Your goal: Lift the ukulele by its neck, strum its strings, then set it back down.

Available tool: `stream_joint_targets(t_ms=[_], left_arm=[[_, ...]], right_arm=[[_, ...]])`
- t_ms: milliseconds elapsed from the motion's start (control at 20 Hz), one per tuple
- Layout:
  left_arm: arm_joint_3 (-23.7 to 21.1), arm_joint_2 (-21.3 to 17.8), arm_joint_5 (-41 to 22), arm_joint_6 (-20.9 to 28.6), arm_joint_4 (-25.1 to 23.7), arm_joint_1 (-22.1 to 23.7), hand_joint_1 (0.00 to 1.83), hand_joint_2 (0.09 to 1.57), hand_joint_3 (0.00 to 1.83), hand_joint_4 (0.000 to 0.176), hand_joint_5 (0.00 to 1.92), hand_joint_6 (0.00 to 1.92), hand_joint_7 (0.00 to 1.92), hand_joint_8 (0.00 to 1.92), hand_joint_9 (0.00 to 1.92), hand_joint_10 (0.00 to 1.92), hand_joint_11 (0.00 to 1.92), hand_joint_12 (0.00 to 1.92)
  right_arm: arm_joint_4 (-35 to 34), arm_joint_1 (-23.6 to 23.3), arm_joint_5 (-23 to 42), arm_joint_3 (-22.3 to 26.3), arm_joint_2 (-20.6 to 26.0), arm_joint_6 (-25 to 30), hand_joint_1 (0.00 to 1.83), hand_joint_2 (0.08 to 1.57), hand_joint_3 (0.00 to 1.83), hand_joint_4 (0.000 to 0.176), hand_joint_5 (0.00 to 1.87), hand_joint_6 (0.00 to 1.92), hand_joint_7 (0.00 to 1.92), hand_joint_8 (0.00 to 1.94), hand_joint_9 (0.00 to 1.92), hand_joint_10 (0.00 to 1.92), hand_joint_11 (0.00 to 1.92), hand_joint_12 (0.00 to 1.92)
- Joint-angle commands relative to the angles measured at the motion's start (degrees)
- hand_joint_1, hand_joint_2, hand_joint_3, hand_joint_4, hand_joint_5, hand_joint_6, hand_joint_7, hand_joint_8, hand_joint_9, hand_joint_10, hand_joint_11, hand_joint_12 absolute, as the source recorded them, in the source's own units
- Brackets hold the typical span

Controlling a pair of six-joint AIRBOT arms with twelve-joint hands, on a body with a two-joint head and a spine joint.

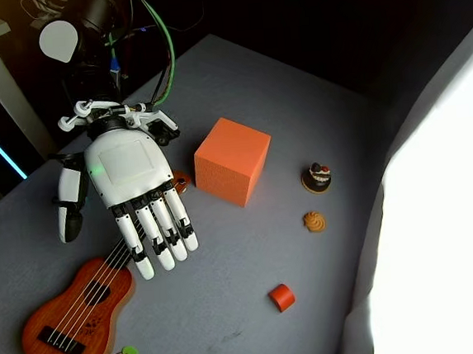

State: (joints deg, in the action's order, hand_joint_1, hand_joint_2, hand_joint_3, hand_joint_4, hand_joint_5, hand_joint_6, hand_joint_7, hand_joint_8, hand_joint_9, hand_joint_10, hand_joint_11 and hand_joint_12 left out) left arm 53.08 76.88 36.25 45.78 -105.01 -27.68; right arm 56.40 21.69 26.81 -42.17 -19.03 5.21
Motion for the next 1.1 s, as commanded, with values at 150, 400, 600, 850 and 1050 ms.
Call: stream_joint_targets(t_ms=[150, 400, 600, 850, 1050], left_arm=[[0.1, -3.1, -8.7, 0.0, -3.4, 5.5, 0.05, 1.23, 0.00, 0.000, 1.04, 0.09, 1.08, 0.75, 1.00, 1.37, 0.81, 1.79], [-0.2, -7.5, -16.7, -7.4, 4.5, 11.1, 0.00, 1.26, 0.00, 0.000, 1.23, 0.15, 1.19, 0.97, 1.03, 1.56, 0.83, 1.92], [0.1, -9.3, -21.7, -8.5, 4.5, 13.9, 0.00, 1.28, 0.00, 0.000, 1.18, 1.22, 1.30, 1.53, 1.19, 1.81, 1.00, 1.92], [0.3, -10.2, -23.5, -8.6, 5.1, 16.2, 0.00, 1.32, 0.01, 0.000, 1.19, 1.37, 1.34, 1.62, 1.27, 1.86, 1.11, 1.92], [0.3, -10.8, -24.1, -8.6, 5.6, 17.1, 0.00, 1.43, 0.01, 0.000, 1.08, 1.57, 1.27, 1.71, 1.22, 1.91, 1.07, 1.92]], right_arm=[[-2.5, -0.7, 3.5, 0.1, 0.3, -0.4, 0.00, 1.25, 0.00, 0.000, 0.73, 0.72, 0.95, 0.46, 0.64, 1.25, 0.37, 1.78], [-2.5, -0.7, 3.6, 0.3, 0.3, -0.4, 0.00, 1.30, 0.00, 0.000, 0.95, 1.18, 1.14, 1.13, 1.02, 1.59, 0.92, 1.90], [-2.5, -0.6, 3.7, 0.5, 0.3, -0.4, 0.00, 1.35, 0.01, 0.000, 1.13, 1.60, 1.31, 1.68, 1.27, 1.92, 1.18, 1.92], [-2.5, -0.5, 3.7, 0.8, 0.3, -0.4, 0.00, 1.41, 0.01, 0.000, 1.12, 1.75, 1.31, 1.80, 1.32, 1.92, 1.32, 1.92], [-2.5, -0.4, 3.7, 0.9, 0.3, -0.4, 0.00, 1.51, 0.00, 0.000, 1.09, 1.79, 1.31, 1.82, 1.32, 1.92, 1.32, 1.92]])
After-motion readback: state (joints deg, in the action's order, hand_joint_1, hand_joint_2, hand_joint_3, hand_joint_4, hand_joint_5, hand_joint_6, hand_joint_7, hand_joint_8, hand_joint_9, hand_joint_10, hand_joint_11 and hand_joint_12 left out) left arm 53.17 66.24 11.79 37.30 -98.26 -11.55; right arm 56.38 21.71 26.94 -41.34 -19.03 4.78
